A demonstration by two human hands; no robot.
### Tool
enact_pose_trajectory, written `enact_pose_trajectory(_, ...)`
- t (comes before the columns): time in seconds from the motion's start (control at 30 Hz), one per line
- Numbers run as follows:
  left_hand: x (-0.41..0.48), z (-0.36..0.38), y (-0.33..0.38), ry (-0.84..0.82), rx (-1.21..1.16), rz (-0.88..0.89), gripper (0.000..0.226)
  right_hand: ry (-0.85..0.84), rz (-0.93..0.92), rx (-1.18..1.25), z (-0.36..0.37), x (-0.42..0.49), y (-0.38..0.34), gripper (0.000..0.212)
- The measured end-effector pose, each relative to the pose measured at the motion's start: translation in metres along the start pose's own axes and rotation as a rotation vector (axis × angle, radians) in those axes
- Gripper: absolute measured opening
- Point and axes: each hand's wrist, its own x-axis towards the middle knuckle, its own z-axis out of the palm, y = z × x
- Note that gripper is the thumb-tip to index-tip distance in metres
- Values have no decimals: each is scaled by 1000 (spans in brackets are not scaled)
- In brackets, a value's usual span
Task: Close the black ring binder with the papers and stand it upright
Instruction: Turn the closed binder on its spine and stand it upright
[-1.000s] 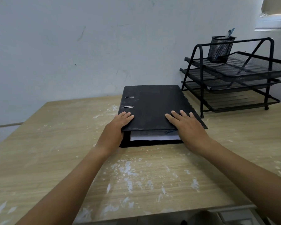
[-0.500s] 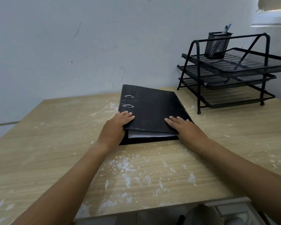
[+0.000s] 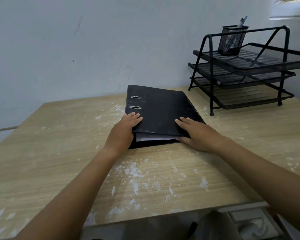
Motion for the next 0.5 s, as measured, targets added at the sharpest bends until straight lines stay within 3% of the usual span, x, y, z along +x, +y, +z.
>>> enact_pose_trajectory(0.17, -2, -6, -3, -138, -91, 17, 58, -26, 10, 55, -7, -1, -10, 90)
enact_pose_trajectory(0.27, -6, -13, -5, -197, -132, -26, 83, -35, 17, 97, -12, 0, -17, 94)
enact_pose_trajectory(0.33, -6, -18, -6, -175, -181, -69, 91, -22, 6, 102, -14, 0, -21, 95)
enact_pose_trajectory(0.5, 4, -25, -16, -106, -248, -120, 81, -12, -16, 97, -20, 3, -29, 98)
